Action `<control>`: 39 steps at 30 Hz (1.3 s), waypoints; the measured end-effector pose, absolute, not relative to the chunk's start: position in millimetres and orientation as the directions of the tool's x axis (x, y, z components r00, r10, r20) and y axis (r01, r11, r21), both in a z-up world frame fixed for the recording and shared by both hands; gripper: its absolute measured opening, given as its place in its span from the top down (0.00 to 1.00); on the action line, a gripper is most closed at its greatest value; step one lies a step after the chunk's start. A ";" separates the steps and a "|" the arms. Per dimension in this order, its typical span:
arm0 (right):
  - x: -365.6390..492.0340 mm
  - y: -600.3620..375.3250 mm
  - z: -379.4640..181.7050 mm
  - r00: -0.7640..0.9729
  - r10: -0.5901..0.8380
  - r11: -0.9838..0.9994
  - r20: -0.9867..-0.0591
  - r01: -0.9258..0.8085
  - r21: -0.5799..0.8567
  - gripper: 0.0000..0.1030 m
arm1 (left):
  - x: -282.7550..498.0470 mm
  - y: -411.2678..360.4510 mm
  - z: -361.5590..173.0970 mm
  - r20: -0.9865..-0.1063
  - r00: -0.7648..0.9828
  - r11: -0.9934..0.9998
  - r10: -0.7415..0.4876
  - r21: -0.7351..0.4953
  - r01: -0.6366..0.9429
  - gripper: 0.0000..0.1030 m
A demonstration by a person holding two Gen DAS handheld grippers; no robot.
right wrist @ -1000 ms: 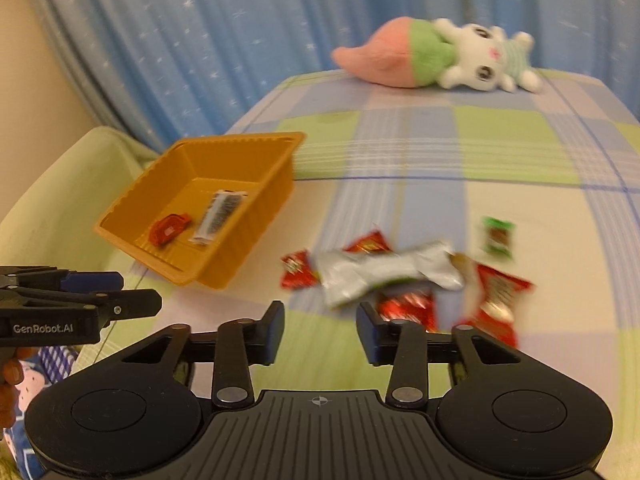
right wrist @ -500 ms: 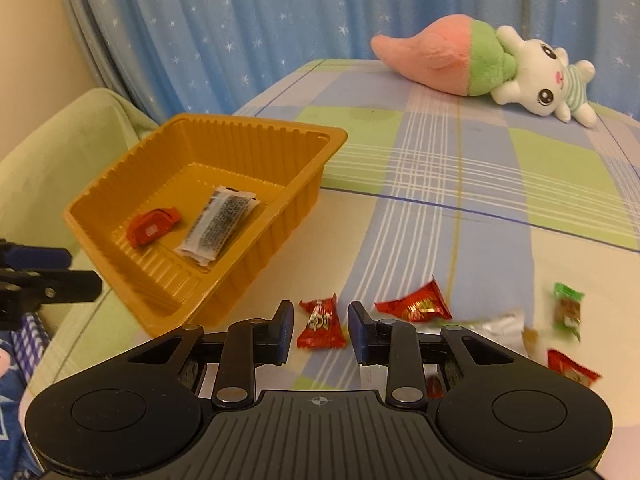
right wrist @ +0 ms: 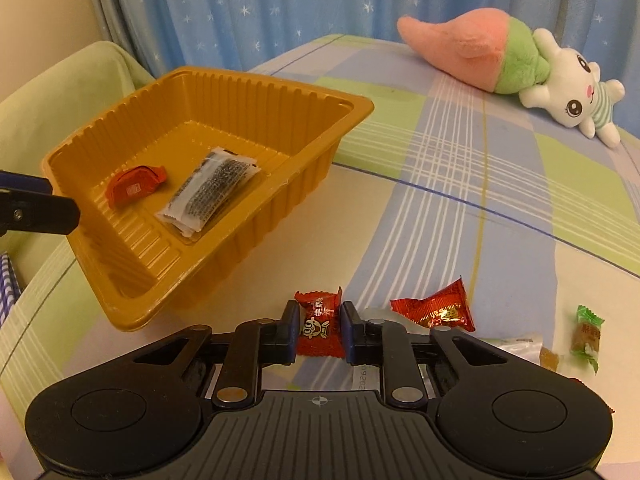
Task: Organize snacks
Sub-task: 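Move the right tool to the snack pile and grasp a small red candy, then grasp a red candy packet with the left tool while the right tool holds its candy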
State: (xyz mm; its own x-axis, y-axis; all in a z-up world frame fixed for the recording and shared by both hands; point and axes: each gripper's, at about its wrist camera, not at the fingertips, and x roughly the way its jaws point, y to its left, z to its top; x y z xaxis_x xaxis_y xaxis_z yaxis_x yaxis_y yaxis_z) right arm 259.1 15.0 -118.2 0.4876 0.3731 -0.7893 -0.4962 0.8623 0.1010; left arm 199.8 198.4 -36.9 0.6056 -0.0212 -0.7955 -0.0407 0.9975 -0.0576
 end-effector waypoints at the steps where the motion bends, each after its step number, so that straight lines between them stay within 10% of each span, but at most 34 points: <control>1: 258.4 14.2 -117.9 0.487 0.376 0.862 -0.788 -0.496 0.105 0.81 | 200.6 197.0 -36.7 -0.796 0.605 0.998 -0.022 -0.055 -0.037 0.41; 39: 171.5 -194.7 -52.1 0.673 0.190 0.962 -0.715 0.017 0.271 0.82 | 308.2 18.6 -85.2 -0.855 0.443 0.851 -0.269 0.005 0.526 0.59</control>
